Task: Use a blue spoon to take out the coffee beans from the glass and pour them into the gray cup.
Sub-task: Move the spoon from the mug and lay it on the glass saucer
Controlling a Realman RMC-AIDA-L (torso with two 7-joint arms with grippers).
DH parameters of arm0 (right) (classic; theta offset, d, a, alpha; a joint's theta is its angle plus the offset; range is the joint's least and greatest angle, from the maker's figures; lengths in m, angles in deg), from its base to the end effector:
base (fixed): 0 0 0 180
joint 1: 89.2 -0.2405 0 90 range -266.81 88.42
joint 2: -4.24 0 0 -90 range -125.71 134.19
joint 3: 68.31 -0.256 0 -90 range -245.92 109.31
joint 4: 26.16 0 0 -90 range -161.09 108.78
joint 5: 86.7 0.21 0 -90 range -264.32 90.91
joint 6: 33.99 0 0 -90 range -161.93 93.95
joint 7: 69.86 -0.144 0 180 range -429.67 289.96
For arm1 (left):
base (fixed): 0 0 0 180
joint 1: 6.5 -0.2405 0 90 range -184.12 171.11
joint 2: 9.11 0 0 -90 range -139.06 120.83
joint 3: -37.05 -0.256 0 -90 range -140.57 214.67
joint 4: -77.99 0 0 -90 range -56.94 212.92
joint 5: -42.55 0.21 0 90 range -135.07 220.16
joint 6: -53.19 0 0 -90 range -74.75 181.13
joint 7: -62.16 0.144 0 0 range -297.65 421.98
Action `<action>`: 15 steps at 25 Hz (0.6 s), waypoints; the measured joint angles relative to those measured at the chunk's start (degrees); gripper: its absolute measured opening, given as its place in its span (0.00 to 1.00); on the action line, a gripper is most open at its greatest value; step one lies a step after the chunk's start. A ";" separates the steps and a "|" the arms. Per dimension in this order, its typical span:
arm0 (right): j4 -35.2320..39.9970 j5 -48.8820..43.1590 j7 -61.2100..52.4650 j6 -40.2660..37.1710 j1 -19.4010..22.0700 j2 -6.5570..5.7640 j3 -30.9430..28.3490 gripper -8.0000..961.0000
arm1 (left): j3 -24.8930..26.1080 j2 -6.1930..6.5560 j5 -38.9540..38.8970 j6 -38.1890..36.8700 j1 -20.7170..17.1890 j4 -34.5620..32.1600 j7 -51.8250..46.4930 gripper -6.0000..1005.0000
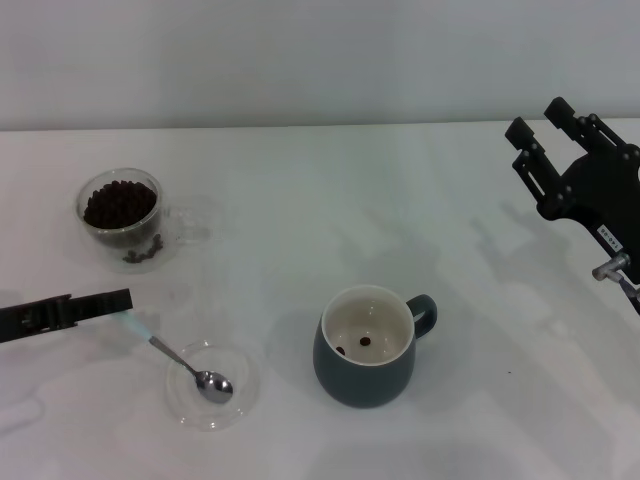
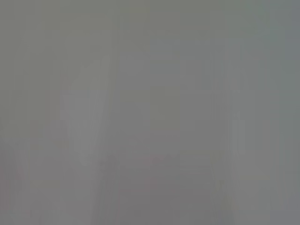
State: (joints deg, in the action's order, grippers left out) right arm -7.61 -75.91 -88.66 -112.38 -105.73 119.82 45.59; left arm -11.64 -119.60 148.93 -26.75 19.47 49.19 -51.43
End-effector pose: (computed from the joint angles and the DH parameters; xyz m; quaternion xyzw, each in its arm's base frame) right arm 0.2974 0.2972 -0.0028 -0.7472 0.1396 0.4083 0.5054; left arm -0.3244 0.3233 0.0247 -0.7949 -0.5477 -0.2315 0.1210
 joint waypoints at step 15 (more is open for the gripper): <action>-0.01 0.02 -0.02 0.86 -0.54 0.09 0.16 0.53 | 0.00 -0.78 2.55 2.25 0.22 0.13 0.45 0.38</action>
State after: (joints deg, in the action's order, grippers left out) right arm -7.62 -75.89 -88.68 -111.52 -106.27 119.90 45.75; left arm -11.64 -120.38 151.48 -24.50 19.69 49.31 -50.98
